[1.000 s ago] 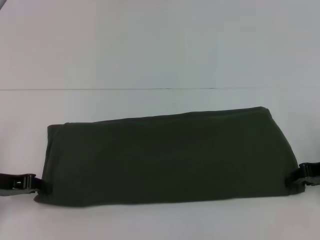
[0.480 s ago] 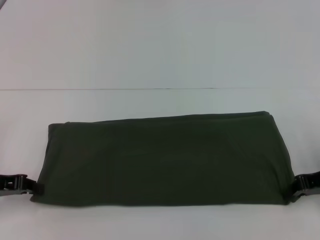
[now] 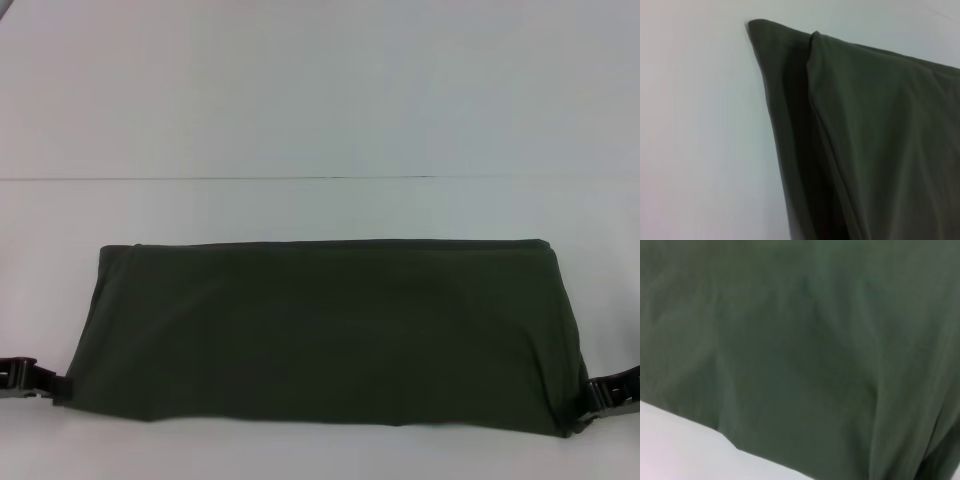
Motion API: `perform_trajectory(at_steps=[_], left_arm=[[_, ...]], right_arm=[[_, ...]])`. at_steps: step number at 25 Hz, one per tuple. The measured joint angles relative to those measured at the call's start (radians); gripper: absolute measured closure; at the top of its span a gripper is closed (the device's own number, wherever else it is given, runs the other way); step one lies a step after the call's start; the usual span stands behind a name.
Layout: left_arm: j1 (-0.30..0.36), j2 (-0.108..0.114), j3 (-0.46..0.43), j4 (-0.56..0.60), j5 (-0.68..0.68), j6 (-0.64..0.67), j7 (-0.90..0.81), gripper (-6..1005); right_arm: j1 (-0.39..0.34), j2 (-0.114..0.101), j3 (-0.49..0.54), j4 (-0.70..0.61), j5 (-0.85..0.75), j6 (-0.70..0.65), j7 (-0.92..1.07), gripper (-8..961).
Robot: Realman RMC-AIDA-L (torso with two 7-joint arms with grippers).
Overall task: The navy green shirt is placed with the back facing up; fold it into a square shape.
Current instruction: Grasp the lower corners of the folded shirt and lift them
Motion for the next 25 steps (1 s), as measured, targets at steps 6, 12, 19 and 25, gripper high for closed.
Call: perform_trajectory(at_steps=[6,12,19,25], left_arm=[[0.000,0.002,-0.004,0.016,0.003,0.025,0.000,950],[0.001,0.000,0.002,0.017,0.005,0.028,0.001,950],[0.000,-0.003,0.000,0.014,0.007,0.011,-0.003,950],[0.007,-0.007,-0.008,0.018,0.007,-0.030,-0.049,949]], right_arm=[[0.004,0.013,-0.001,0.001,-0.001,-0.003,-0.029,922],[0.001,0.018,-0.007,-0.001,-0.001,-0.007,-0.037,922],[0.000,0.017,-0.009,-0.002,-0.001,-0.017,-0.041,922],[0.000,0.016,-0.009,-0.004,-0.002,-0.024,-0.041,922]])
